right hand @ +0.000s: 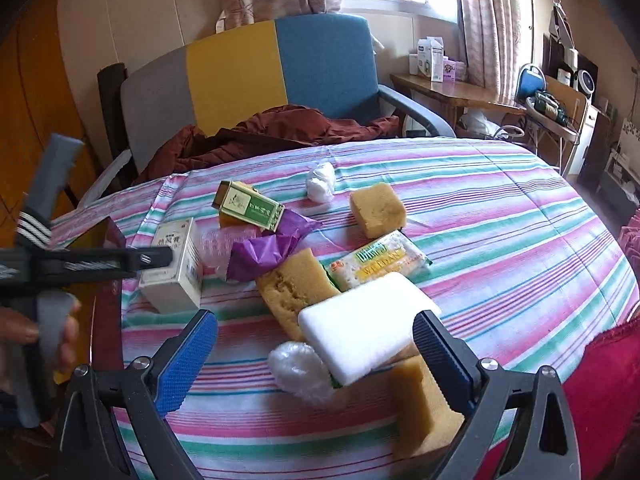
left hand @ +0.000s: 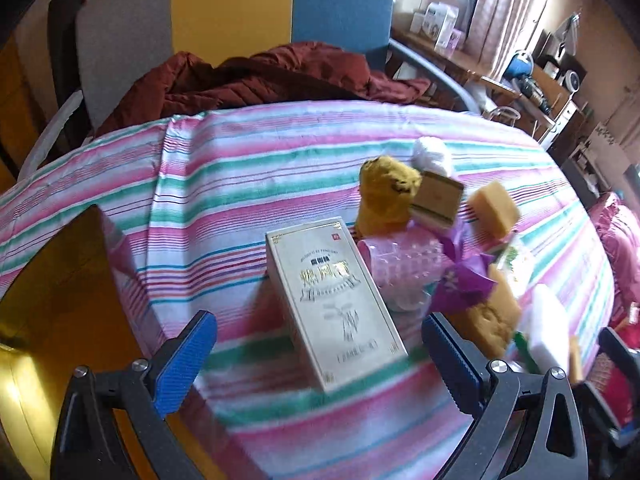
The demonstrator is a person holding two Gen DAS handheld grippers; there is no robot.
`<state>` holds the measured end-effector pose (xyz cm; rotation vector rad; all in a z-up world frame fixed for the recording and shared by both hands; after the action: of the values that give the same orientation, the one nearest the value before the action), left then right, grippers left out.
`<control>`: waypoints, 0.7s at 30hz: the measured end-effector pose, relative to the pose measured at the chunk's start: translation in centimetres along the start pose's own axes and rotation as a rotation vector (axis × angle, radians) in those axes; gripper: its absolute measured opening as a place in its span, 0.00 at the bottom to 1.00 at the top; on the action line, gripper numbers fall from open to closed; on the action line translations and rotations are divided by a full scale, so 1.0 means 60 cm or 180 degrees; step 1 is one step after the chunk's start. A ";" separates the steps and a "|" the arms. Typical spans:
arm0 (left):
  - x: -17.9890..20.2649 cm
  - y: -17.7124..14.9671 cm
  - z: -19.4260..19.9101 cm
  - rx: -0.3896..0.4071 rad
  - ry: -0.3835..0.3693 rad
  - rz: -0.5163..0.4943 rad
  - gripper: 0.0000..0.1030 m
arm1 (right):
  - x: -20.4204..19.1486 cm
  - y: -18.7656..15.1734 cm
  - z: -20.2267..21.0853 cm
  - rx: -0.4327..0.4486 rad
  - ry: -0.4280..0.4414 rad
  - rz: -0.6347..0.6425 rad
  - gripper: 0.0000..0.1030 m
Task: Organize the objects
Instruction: 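Grasp the white medicine box with left tool while right tool grasps small green box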
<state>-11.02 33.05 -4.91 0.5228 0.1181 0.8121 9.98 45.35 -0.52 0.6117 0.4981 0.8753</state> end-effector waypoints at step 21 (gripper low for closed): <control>-0.034 -0.019 0.050 0.0379 -0.0440 0.0169 0.53 | -0.135 0.148 -0.160 -0.0260 0.0249 0.1307 0.91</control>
<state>-10.80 29.71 -3.07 0.6951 0.0253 0.8214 -5.40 45.80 -0.23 0.6164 0.4102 1.3067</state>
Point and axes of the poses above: each gripper's, at about its wrist camera, not at the fingertips, and z roughly against the way its jaws point, x to its right, y to its top, the point moved 1 cm from there along -z, roughly the way its jaws point, and after that the axes turned 3 degrees about -z, right-handed, at the moved point
